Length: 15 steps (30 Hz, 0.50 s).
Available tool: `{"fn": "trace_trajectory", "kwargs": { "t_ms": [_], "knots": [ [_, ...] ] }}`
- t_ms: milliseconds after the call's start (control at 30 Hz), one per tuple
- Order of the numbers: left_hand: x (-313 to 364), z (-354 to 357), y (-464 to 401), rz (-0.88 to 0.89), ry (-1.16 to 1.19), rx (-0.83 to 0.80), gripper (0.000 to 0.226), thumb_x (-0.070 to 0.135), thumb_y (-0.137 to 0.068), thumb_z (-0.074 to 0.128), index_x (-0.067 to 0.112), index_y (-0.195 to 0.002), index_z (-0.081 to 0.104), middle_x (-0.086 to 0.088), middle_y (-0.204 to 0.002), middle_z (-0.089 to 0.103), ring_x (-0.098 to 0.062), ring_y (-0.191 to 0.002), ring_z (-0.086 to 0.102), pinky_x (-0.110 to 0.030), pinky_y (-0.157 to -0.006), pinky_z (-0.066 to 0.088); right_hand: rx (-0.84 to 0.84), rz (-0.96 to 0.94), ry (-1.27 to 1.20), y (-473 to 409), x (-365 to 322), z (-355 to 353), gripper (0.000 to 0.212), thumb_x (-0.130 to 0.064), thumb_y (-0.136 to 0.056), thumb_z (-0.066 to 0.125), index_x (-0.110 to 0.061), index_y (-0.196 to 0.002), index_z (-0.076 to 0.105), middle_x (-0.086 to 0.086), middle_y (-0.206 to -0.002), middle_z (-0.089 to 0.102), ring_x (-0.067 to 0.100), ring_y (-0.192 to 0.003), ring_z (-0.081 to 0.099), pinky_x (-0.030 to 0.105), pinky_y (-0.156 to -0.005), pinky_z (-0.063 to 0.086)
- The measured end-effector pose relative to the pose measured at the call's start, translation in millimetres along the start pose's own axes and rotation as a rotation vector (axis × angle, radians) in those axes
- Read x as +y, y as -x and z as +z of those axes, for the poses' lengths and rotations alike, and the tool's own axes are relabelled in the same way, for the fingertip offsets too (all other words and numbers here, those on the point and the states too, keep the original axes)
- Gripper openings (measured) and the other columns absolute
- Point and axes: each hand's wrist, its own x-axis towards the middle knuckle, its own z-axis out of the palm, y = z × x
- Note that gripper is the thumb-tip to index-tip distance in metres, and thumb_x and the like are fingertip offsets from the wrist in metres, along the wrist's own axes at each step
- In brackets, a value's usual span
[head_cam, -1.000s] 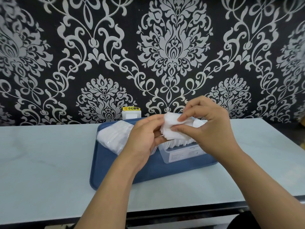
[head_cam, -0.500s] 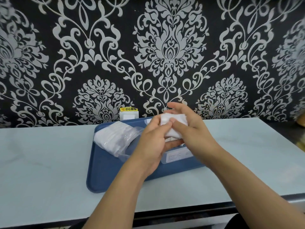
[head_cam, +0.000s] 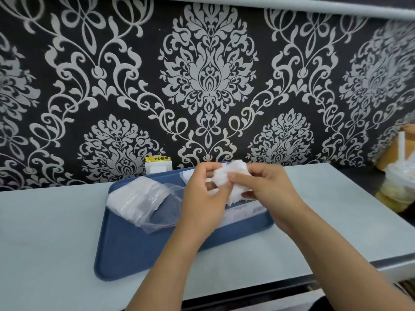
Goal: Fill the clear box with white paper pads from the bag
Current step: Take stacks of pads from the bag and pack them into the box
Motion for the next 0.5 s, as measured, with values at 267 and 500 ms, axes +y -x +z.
{"fn": "trace_trajectory", "kwargs": {
  "t_ms": [267,500],
  "knots": [
    [-9.8,-17.4,-3.4,0.164,-0.859,-0.143,0.012,0.039,-0.084,0.071,0.031,-0.093,0.068,0.013,-0.083,0.068,-0.009,-0.080,0.064,-0.037,-0.080,0.057,0.176,0.227,0.176,-22.6,17.6,-45.1,0.023,-0.006,-0.077,0.077,0.014,-0.083,0.068,0.012,-0.073,0.067,0.017,-0.058,0.064,0.026,-0.053,0.057],
    [-18.5,-7.3,-1.2,0.094,-1.226,-0.319,0.047,0.057,-0.101,0.035,0.025,-0.093,0.068,0.003,-0.094,0.070,-0.023,-0.093,0.062,-0.043,-0.090,0.039,0.147,0.171,0.690,-42.2,20.6,-30.7,0.050,-0.017,-0.069,0.080,-0.016,-0.049,0.034,-0.001,-0.050,0.033,0.018,-0.049,0.032,0.027,-0.048,0.025]
  ]
}}
